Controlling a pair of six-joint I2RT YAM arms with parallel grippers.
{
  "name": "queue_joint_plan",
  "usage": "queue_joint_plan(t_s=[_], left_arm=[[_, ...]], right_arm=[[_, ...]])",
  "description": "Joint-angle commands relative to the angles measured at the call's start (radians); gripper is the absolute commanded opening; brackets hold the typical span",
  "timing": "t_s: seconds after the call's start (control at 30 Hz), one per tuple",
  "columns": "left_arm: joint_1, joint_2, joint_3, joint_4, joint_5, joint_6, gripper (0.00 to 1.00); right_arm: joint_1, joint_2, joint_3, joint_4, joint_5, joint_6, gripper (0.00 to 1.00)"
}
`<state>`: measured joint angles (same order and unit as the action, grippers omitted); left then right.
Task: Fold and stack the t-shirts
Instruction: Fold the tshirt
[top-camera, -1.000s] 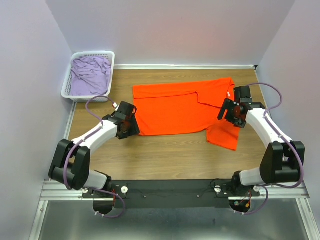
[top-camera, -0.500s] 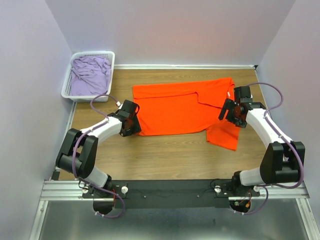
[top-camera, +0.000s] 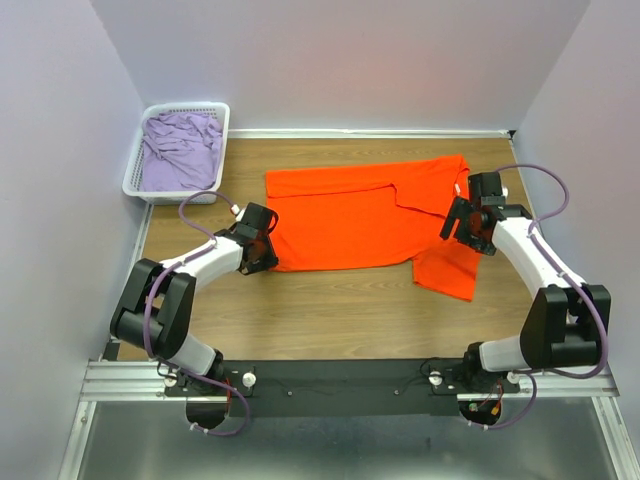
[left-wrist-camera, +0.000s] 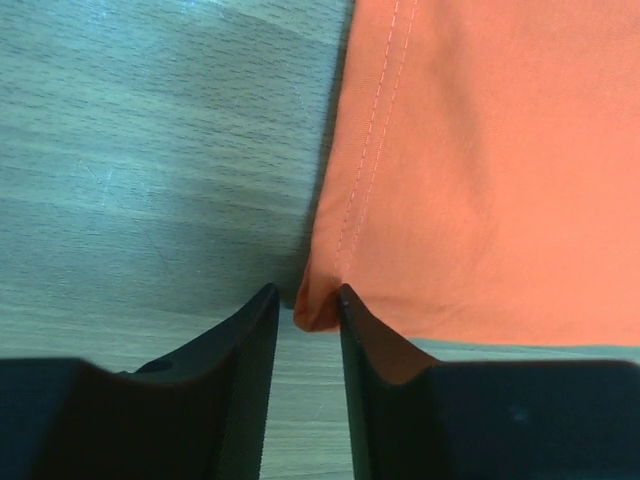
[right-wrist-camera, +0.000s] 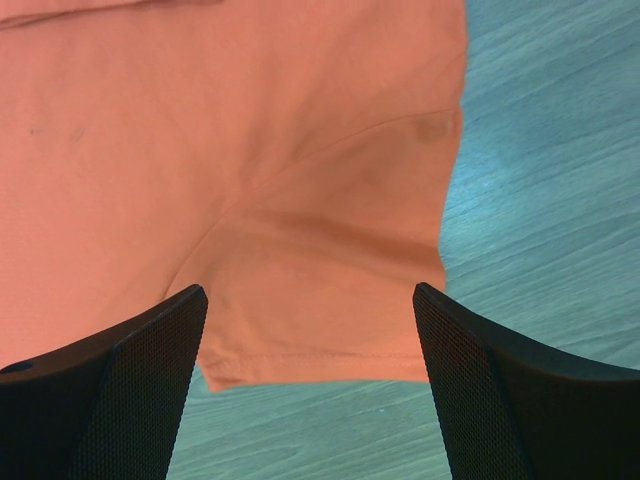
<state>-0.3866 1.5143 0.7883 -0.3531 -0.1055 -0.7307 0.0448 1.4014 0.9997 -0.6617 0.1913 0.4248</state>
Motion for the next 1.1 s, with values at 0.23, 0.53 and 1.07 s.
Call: queue_joint_plan(t_s=[0.23,0.53,1.07], left_arm=[[0.000,-0.003,-0.043,-0.033,-0.028,0.019,0.06],[0.055,-0.038,0.000,-0.081,-0.048,0.106,0.00],[0.117,-0.069,-0.018,-0.060,0.021,0.186,0.00]], right_arm=[[-0.040,-0.038,0.016,-0.021,0.135,0.005,0.89],[-0.278,0.039,-0.007,0.008,-0.101,0.095,0.75],[-0.342,0.183,-0.073,0.181,-0.358,0.109,0.51]])
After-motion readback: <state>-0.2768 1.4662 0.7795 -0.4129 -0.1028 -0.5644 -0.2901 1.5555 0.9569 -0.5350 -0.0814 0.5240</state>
